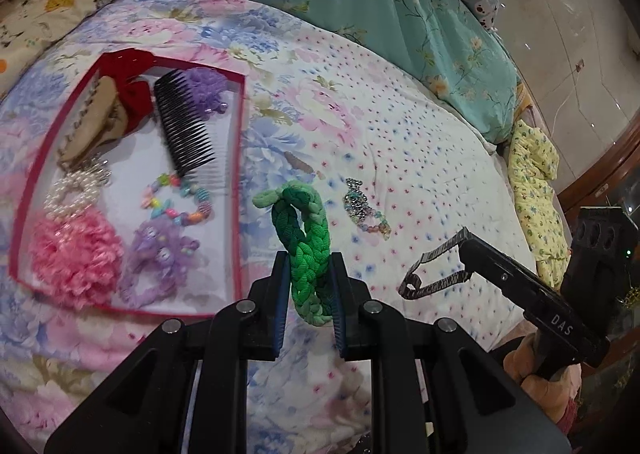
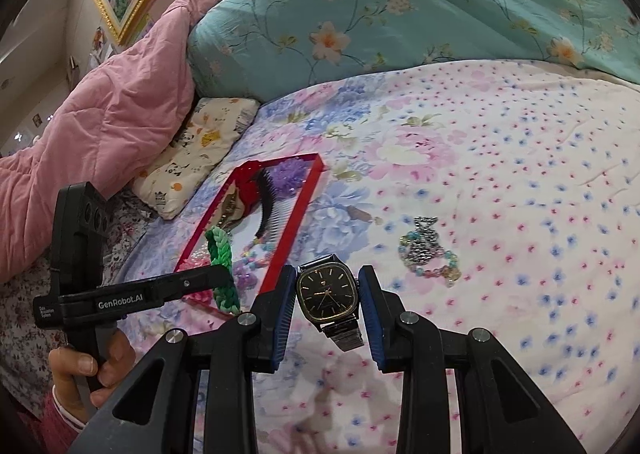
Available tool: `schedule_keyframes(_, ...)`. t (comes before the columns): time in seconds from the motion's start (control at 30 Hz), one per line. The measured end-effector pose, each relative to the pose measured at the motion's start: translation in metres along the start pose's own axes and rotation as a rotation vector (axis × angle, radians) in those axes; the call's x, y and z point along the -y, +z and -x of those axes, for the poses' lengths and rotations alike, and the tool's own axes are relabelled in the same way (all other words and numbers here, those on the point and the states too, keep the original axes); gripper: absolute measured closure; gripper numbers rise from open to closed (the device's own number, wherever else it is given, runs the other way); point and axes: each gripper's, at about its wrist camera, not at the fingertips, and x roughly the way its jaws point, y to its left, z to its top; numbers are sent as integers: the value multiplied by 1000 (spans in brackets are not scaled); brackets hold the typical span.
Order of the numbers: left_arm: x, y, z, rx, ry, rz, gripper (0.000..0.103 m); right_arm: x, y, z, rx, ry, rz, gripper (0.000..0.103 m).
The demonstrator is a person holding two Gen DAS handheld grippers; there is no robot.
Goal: Organize jewelry
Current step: 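Carry scrunchie and wristwatch over the tray and lower both tools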
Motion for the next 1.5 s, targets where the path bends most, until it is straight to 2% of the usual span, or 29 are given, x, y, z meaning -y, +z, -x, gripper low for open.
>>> schedule_keyframes(0.6,-77,-6,53,75,92,102,87,-70,6,-44,-58,110,90,71)
schedule_keyframes(0.9,-109,-4,64,95,108,151,87,-99,14,-80,-81,131,130,71)
schedule_keyframes(1.13,-118,4,52,70,103,149,87,-106,18,-117,-112,130,119,71)
schedule_keyframes(1.5,-144,23,4,-1,138,145,87,-109,20,-182,-176,105,120,71)
